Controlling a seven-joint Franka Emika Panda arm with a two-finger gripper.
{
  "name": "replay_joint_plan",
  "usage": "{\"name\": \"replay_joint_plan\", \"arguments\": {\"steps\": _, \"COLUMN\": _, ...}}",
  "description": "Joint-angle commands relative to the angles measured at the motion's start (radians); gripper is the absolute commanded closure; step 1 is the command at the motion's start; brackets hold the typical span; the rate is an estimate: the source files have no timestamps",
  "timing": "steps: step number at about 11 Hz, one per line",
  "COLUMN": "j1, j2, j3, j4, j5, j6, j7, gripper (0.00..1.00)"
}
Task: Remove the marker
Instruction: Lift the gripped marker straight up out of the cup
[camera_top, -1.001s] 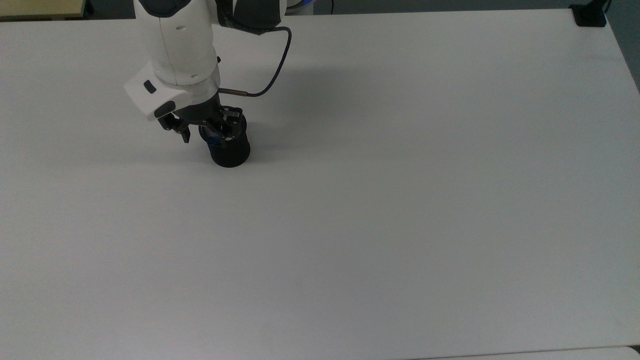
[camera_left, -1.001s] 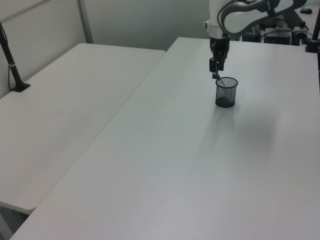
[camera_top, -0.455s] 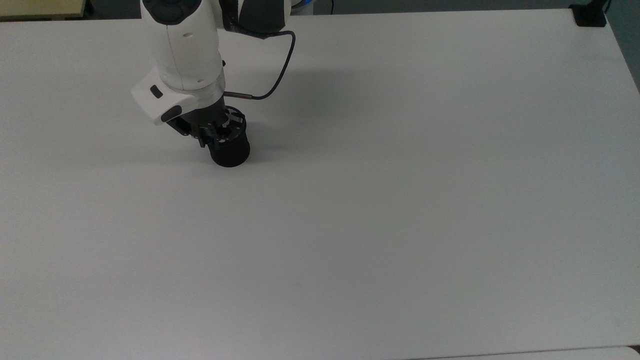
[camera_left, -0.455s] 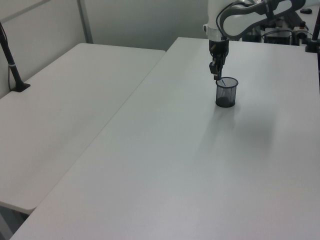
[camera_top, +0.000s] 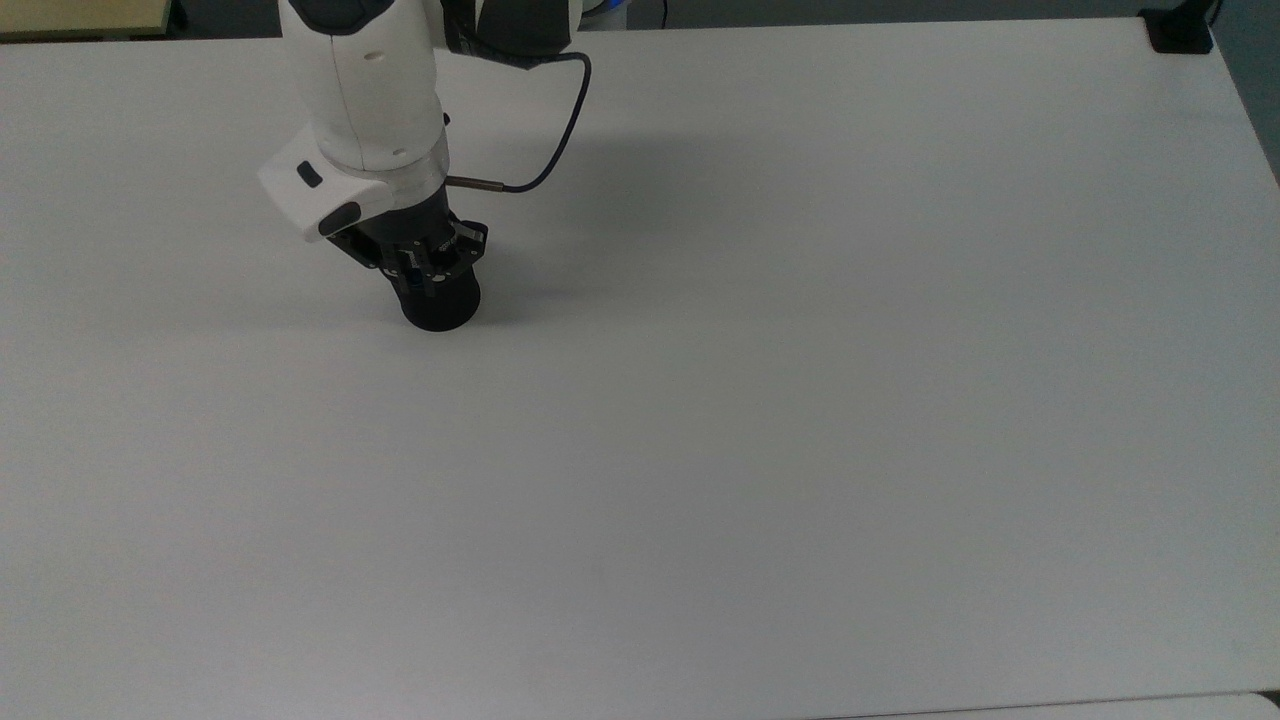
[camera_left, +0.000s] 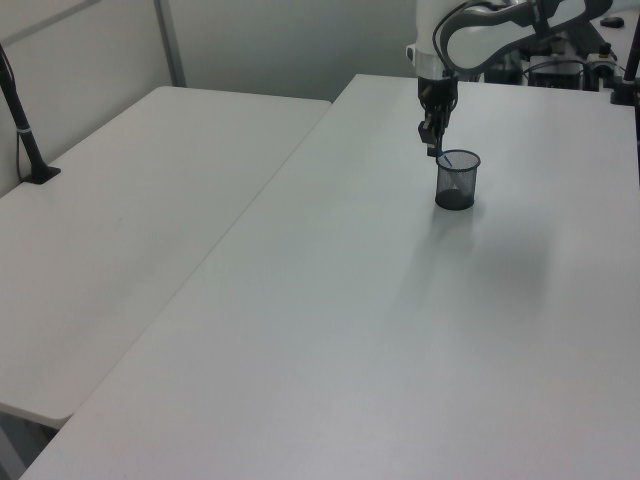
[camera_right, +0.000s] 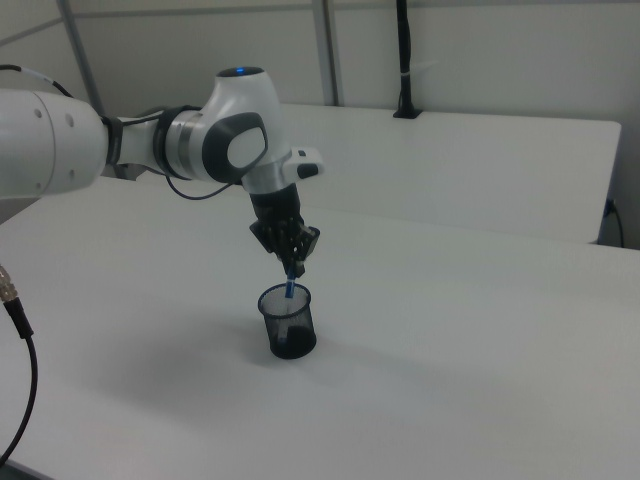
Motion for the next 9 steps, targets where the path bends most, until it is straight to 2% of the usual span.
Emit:
{"name": "replay_joint_plan", "arguments": {"steps": 1, "j1": -0.001, "j2": -0.066, "j3": -0.003, "j4": 0.034, "j5": 0.005, "j6": -0.073, "j7": -0.007, "gripper": 0.87}}
{"name": "replay_joint_plan", "arguments": {"steps": 5, "j1": 0.011, "j2": -0.123, "j3": -0.001, "j4": 0.152, "j5": 0.011, "j6": -0.172, "j7": 0.001, "gripper": 0.87}}
{"name": "replay_joint_plan", "arguments": {"steps": 6, "j1": 0.021, "j2": -0.123, "j3": 0.016, "j4": 0.169, "j5": 0.024, "j6": -0.198, "j7": 0.003, "gripper": 0.87}}
{"name": "replay_joint_plan", "arguments": {"steps": 9, "j1": 0.087, "j2": -0.121, "j3": 0.045, "j4": 0.158, "j5": 0.042, "j6": -0.218, "j7": 0.088, "gripper": 0.87}}
